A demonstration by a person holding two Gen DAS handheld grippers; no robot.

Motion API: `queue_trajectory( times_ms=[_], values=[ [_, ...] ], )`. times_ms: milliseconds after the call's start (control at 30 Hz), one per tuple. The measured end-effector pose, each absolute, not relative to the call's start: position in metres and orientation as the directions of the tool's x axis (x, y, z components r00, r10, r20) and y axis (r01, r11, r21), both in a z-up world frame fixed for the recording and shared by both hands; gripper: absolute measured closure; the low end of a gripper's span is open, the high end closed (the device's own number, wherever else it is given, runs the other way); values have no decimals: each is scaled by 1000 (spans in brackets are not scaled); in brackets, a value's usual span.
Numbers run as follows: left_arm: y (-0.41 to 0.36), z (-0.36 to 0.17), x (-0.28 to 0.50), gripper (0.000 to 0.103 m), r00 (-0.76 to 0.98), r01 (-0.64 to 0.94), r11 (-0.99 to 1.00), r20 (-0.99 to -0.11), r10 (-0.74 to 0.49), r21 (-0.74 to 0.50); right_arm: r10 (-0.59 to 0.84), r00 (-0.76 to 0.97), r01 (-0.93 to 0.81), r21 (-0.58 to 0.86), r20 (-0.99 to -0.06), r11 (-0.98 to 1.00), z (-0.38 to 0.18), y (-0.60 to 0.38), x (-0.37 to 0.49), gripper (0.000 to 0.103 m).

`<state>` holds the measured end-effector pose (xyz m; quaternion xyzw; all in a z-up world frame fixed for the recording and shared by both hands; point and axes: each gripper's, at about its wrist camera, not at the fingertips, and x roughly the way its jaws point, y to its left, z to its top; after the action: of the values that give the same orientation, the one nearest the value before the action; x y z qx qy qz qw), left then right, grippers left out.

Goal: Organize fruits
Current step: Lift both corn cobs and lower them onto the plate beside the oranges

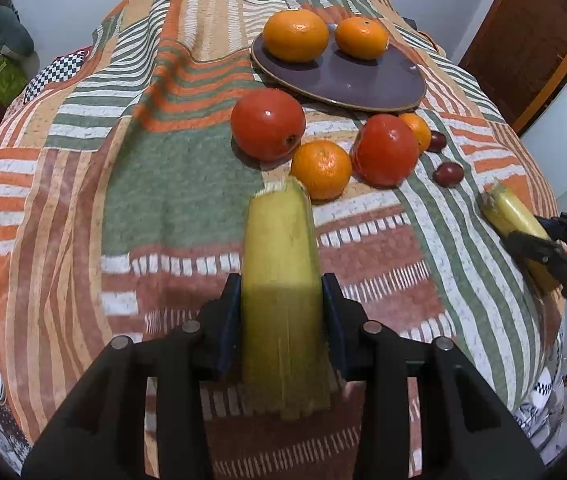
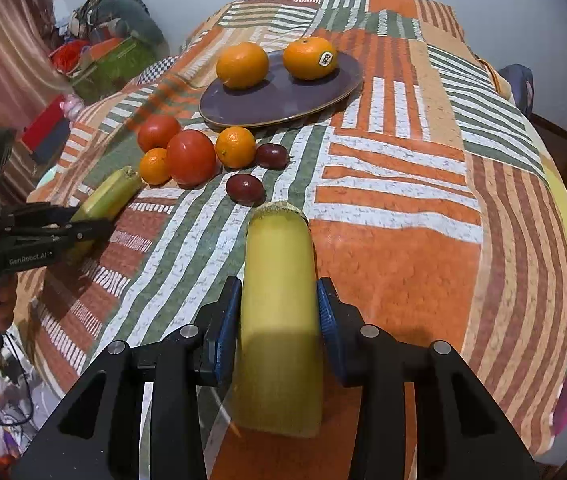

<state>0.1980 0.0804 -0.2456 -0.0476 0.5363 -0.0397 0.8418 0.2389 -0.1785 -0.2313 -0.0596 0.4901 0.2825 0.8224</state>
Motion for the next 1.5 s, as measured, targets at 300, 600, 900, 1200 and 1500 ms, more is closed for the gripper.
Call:
queue_trajectory(
  times_ms=[300, 600, 900, 1200, 1500],
  values=[
    [87, -247, 207, 65, 434, -10, 988, -891, -136, -156, 433, 362, -503, 219, -826, 836, -235, -176, 250, 69],
    [88, -208, 189, 65, 511, 1, 990, -851, -120, -139, 454, 433, -498, 213, -778, 840, -210, -188, 245, 69],
    [75, -154, 190, 65, 619, 47, 990, -773, -136, -136, 464, 540, -494, 182, -703, 850, -168, -194, 251, 69],
    [57, -135, 223, 65, 650, 88, 987, -743, -158, -133, 478, 578, -497, 179, -662, 849, -149, -187, 267, 69],
    [48, -146, 263, 65, 635, 98, 986, -754, -168, -137, 490, 583, -520, 166, -648, 838, -144, -173, 289, 69]
  ],
)
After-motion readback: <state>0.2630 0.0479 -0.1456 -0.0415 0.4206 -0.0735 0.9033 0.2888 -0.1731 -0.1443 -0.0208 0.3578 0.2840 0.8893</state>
